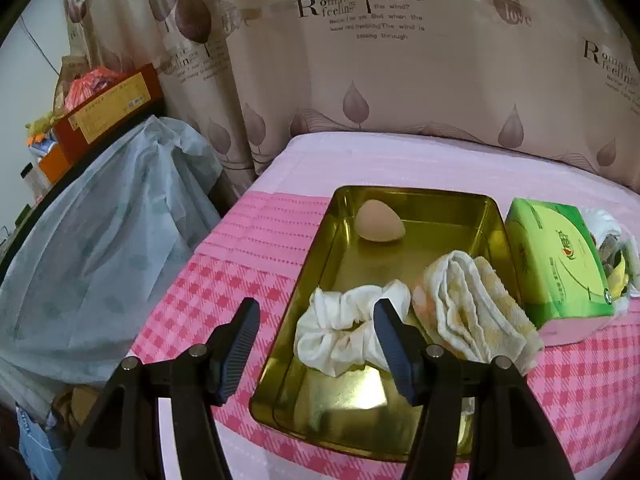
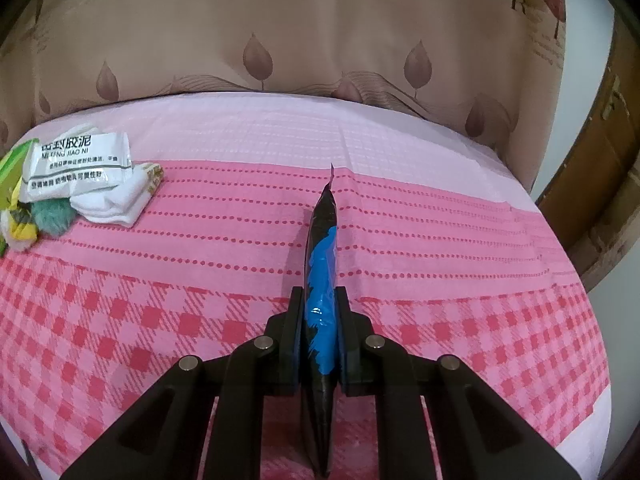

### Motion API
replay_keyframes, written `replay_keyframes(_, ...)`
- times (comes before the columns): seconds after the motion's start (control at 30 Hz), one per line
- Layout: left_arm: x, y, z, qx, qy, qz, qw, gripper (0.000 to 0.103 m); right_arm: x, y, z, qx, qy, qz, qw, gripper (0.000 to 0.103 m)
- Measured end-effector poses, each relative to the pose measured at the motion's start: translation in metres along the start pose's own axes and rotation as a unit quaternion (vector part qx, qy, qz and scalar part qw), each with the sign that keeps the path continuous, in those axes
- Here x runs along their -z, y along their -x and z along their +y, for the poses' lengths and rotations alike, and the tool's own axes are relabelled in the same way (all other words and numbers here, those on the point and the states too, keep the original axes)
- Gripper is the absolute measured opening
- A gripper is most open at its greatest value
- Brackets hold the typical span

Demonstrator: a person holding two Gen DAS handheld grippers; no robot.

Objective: Organize soft objects
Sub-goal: 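Lower the tan sponge into the gold tin and open the left tool, then carry the black-and-blue pouch into the gold tin and open the right tool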

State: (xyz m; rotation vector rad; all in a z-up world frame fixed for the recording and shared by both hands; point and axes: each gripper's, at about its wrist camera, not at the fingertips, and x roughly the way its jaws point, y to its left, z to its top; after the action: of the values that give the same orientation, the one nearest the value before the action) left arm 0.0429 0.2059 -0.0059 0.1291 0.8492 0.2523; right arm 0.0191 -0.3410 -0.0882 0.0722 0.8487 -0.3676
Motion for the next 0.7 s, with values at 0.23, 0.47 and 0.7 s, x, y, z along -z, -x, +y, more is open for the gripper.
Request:
replay_keyframes(0.23,0.001,-0.004,-0.005,0.009,-0.009,0.005,0.9999,0.061,-0.005,0.016,0.016,-0.009,0.005,-0.002,1.0,0.012)
replay_keyframes(0.47,0.001,-0.003,-0.004,0.014,-0.005,0.003,0.9999,0.061,-0.022,0.036,0.048,-0.045,0.021,-0.021,0.999,0.012)
replay_keyframes(0.7,-0.001,-0.002,-0.006,0.016,-0.007,0.006,0.9998,0.061,-0.036,0.058,0.1,-0.101,0.052,-0.037,0.993,0.012)
